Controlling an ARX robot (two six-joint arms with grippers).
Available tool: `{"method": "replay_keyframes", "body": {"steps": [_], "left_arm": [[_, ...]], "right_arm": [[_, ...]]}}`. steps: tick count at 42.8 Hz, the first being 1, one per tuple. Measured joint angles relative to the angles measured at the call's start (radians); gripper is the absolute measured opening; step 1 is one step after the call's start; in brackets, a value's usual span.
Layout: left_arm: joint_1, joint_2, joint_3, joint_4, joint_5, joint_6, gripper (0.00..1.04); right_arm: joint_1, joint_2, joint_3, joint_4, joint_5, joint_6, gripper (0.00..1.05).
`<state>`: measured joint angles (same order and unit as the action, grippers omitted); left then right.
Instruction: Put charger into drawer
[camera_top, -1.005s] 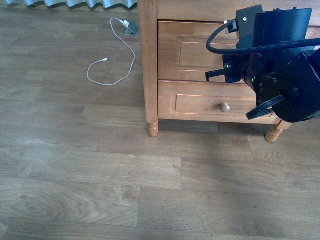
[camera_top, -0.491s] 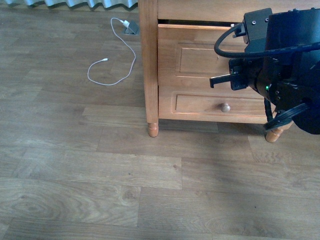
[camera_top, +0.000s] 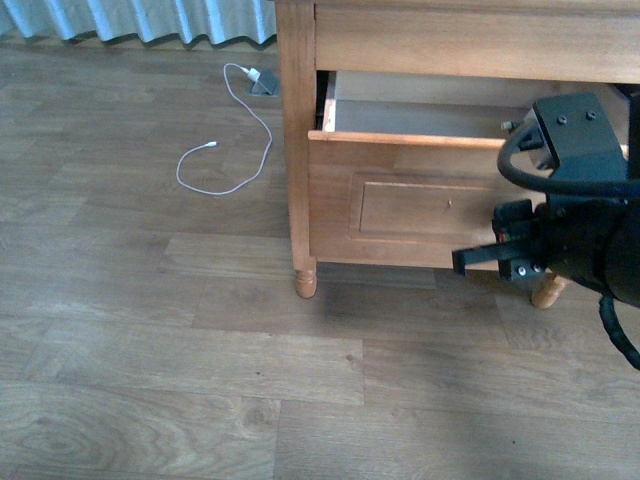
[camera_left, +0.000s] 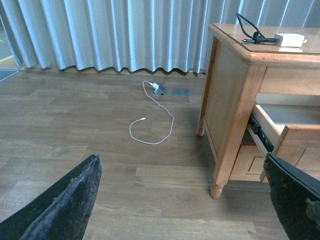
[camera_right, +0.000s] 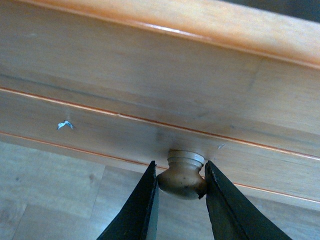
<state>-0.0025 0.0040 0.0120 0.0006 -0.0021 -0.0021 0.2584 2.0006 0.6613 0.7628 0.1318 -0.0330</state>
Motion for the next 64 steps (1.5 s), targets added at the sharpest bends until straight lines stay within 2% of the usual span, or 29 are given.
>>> {"method": "replay_keyframes", "body": {"steps": [6, 19, 25, 32, 39, 54, 59, 64], "left_arm": [[0.0, 0.0, 0.0, 0.0, 0.0, 0.0, 0.99], [0.0, 0.0, 0.0, 0.0, 0.0, 0.0, 0.99], [0.0, 0.0, 0.0, 0.0, 0.0, 0.0, 0.99], [0.0, 0.0, 0.0, 0.0, 0.0, 0.0, 0.99], [0.0, 0.0, 0.0, 0.0, 0.0, 0.0, 0.99], [0.0, 0.0, 0.0, 0.0, 0.0, 0.0, 0.99], [0.0, 0.0, 0.0, 0.0, 0.0, 0.0, 0.99], [0.0, 0.0, 0.0, 0.0, 0.0, 0.0, 0.99]], "right_arm": [[-0.003, -0.104, -0.108, -0.056, -0.048, -0.003, 0.22], [-0.01, -0.209, -0.237, -0.065, -0.11, -0.024, 0.21], [-0.02, -0.257, -0.265, -0.097, -0.146, -0.02, 0.46], [-0.029, -0.43, -0.281, -0.234, -0.212, -0.022, 0.78], [-0.048, -0.592, -0.281, -0.356, -0.261, -0.017, 0.98], [-0.187, -1.019, -0.225, -0.676, -0.399, 0.01, 0.96], [-0.259, -1.141, -0.21, -0.776, -0.47, 0.012, 0.96], [-0.367, -1.28, -0.2, -0.874, -0.548, 0.003, 0.96]]}}
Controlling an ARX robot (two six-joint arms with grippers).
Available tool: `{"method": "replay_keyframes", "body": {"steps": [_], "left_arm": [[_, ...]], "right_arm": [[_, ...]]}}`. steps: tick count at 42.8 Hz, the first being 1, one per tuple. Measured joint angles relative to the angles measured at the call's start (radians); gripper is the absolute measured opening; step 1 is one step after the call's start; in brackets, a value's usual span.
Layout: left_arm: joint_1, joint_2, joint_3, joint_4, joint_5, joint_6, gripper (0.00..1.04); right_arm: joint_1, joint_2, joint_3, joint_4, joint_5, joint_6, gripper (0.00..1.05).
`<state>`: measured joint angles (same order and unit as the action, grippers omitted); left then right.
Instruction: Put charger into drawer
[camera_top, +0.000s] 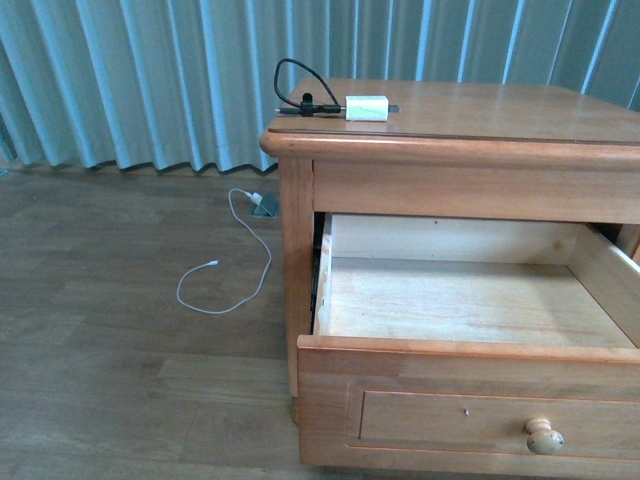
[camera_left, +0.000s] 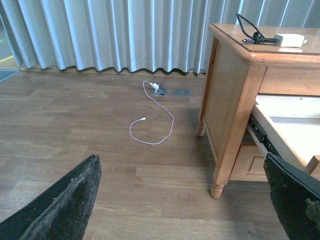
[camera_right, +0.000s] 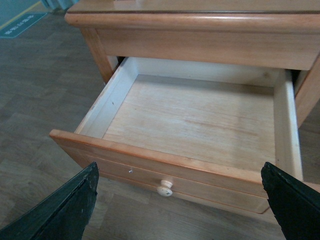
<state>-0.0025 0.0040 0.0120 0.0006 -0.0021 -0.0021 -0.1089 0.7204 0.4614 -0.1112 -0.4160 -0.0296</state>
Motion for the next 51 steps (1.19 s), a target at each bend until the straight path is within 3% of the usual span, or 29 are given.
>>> {"method": "replay_keyframes", "body": {"steps": [10, 24, 28, 31, 42, 48, 51], "left_arm": [[0.0, 0.0, 0.0, 0.0, 0.0, 0.0, 0.99], [0.0, 0.0, 0.0, 0.0, 0.0, 0.0, 0.99], [0.0, 0.0, 0.0, 0.0, 0.0, 0.0, 0.99], [0.0, 0.0, 0.0, 0.0, 0.0, 0.0, 0.99], [0.0, 0.0, 0.0, 0.0, 0.0, 0.0, 0.99], [0.0, 0.0, 0.0, 0.0, 0.0, 0.0, 0.99], [0.0, 0.0, 0.0, 0.0, 0.001, 0.0, 0.99]], "right_arm": [[-0.216, -0.198, 0.0, -0.178, -0.193, -0.026, 0.96], [-0.245, -0.211, 0.0, -0.183, -0.195, -0.026, 0.96], [-0.174, -0.287, -0.096, 0.057, 0.05, 0.003, 0.83], [-0.132, -0.338, -0.156, 0.168, 0.163, 0.011, 0.72], [-0.033, -0.427, -0.279, 0.21, 0.28, 0.018, 0.29], [0.092, -0.475, -0.319, 0.21, 0.405, 0.019, 0.04], [0.104, -0.494, -0.338, 0.21, 0.408, 0.019, 0.02]]}}
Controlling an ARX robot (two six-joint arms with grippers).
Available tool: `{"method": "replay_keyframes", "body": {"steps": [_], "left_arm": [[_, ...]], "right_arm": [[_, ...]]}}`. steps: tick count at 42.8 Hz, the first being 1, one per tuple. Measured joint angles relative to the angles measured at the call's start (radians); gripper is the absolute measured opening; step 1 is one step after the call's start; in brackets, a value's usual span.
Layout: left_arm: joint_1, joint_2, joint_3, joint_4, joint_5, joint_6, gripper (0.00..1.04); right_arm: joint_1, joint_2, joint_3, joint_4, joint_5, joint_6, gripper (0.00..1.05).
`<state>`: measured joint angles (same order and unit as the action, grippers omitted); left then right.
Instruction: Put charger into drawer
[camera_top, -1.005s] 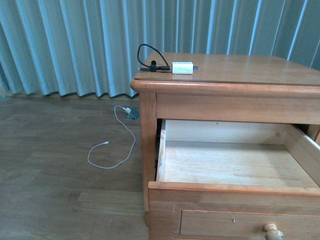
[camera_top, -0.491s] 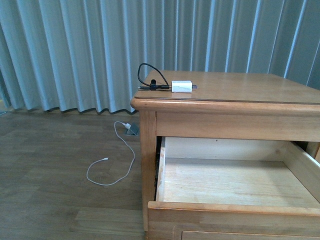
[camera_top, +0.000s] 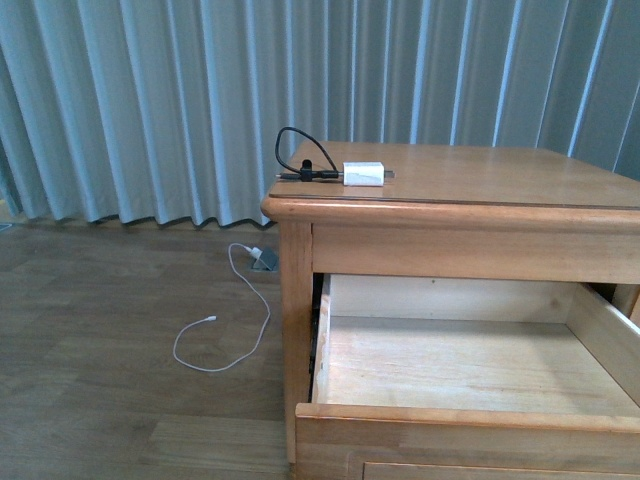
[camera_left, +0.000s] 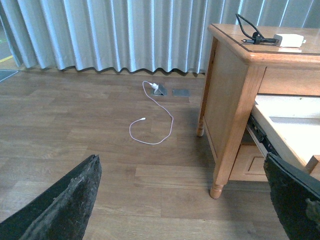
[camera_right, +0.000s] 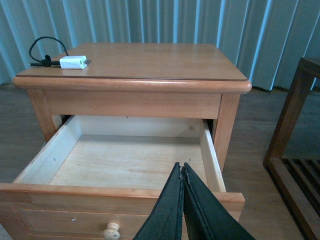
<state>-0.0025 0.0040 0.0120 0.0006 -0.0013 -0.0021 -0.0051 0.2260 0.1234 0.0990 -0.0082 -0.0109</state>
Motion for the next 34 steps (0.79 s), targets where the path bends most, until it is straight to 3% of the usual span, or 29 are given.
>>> {"method": "replay_keyframes", "body": {"steps": [8, 34], "left_arm": [[0.0, 0.0, 0.0, 0.0, 0.0, 0.0, 0.99], [0.0, 0.0, 0.0, 0.0, 0.0, 0.0, 0.99]], "right_arm": [[0.002, -0.126, -0.037, -0.107, 0.007, 0.001, 0.02], [0.002, -0.22, -0.117, -0.102, 0.007, 0.0, 0.02]]}}
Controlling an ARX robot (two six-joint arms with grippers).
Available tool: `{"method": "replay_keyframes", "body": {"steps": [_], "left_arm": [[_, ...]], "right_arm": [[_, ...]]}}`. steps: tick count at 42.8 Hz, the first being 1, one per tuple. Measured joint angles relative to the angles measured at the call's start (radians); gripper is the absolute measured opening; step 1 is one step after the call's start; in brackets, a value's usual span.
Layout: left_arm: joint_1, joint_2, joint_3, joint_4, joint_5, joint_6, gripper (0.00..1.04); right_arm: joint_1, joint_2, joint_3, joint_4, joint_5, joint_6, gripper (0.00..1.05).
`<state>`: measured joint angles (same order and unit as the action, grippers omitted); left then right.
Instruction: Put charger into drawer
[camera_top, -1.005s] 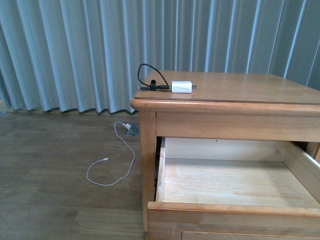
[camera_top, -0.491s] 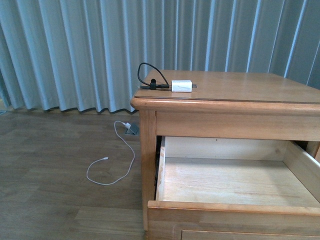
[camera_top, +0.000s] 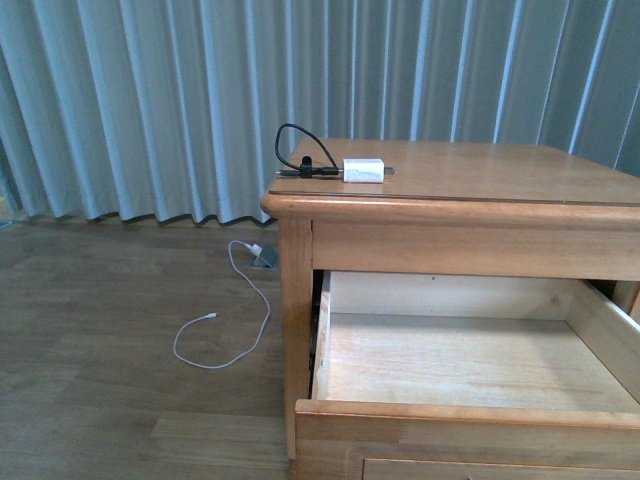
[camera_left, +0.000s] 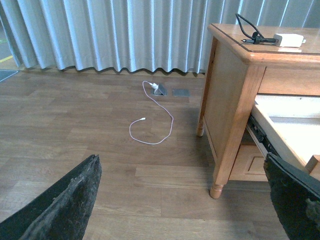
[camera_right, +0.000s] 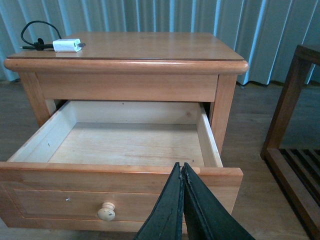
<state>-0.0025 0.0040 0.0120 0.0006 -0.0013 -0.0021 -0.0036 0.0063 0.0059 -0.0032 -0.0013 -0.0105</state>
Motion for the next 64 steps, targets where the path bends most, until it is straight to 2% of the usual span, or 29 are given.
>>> {"method": "replay_keyframes", "body": {"steps": [8, 21, 29, 41, 42, 45, 47, 57, 64], "left_arm": [[0.0, 0.0, 0.0, 0.0, 0.0, 0.0, 0.99], [0.0, 0.0, 0.0, 0.0, 0.0, 0.0, 0.99], [0.0, 0.0, 0.0, 0.0, 0.0, 0.0, 0.99], [0.0, 0.0, 0.0, 0.0, -0.002, 0.0, 0.99], [-0.02, 0.011, 0.003, -0.014, -0.066, 0.001, 0.99], [-0.117, 0.124, 0.018, -0.014, -0.34, 0.003, 0.99], [-0.157, 0.209, 0.027, 0.02, -0.395, 0.007, 0.99], [-0.213, 0.484, 0.112, 0.2, -0.36, 0.045, 0.99], [-0.237, 0.692, 0.217, 0.298, -0.28, 0.093, 0.99]], "right_arm": [[0.0, -0.002, 0.0, 0.0, 0.0, 0.0, 0.02], [0.0, -0.003, 0.0, 0.0, 0.0, 0.0, 0.65], [0.0, -0.002, 0.0, 0.0, 0.0, 0.002, 0.98], [0.0, -0.002, 0.0, 0.0, 0.0, 0.001, 0.96], [0.0, -0.002, 0.0, 0.0, 0.0, 0.001, 0.96], [0.0, -0.002, 0.0, 0.0, 0.0, 0.001, 0.96], [0.0, -0.002, 0.0, 0.0, -0.001, 0.001, 0.96], [0.0, -0.003, 0.0, 0.0, 0.0, 0.001, 0.96], [0.0, -0.003, 0.0, 0.0, 0.0, 0.001, 0.96]]}}
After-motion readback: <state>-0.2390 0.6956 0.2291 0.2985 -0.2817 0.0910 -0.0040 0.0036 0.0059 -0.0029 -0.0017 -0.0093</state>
